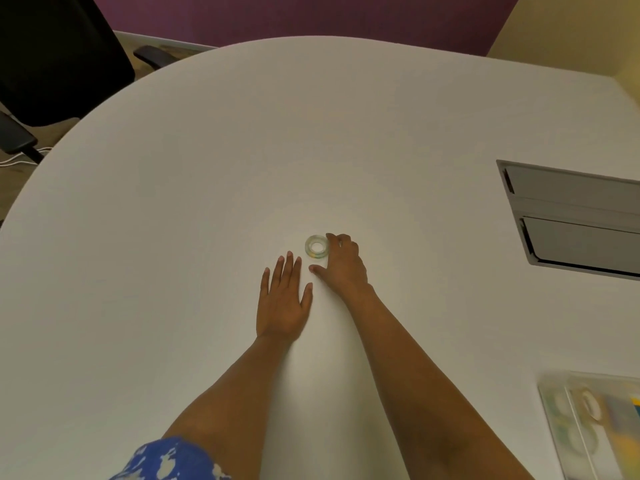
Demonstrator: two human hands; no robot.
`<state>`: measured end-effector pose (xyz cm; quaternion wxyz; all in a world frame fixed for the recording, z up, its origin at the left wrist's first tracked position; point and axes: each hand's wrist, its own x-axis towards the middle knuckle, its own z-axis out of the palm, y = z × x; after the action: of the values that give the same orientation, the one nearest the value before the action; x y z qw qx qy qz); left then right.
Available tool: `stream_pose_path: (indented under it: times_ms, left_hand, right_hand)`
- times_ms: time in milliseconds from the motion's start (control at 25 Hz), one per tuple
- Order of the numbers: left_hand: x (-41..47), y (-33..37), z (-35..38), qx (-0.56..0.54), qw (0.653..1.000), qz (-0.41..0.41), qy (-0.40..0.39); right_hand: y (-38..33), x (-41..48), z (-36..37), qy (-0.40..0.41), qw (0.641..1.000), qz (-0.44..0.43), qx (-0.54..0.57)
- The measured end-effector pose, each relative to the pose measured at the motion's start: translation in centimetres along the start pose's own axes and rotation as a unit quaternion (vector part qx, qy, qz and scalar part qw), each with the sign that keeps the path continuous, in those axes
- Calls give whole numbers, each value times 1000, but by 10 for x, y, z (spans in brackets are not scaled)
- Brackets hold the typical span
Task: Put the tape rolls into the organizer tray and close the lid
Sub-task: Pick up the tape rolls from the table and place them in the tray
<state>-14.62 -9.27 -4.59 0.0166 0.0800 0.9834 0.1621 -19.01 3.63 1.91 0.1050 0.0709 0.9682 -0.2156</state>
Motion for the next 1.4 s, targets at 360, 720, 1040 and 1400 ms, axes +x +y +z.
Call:
stream_pose_path:
  times_ms: [360,720,1040,1400]
  left_hand:
    - [2,-3,2,10,1000,11,-6]
    - [-16,-7,-5,2,999,17,-36]
    - [-96,18,-10,-38,997,31,-63]
    - [-170,121,9,-44,994,8,-95]
  right_hand:
    - [-12,9,1,26,999,-18,-10]
    - [-2,-22,-8,98,990,5,97]
    - [38,-105,-39,144,982,11,125]
    - [148,-191,-84,159,980,39,116]
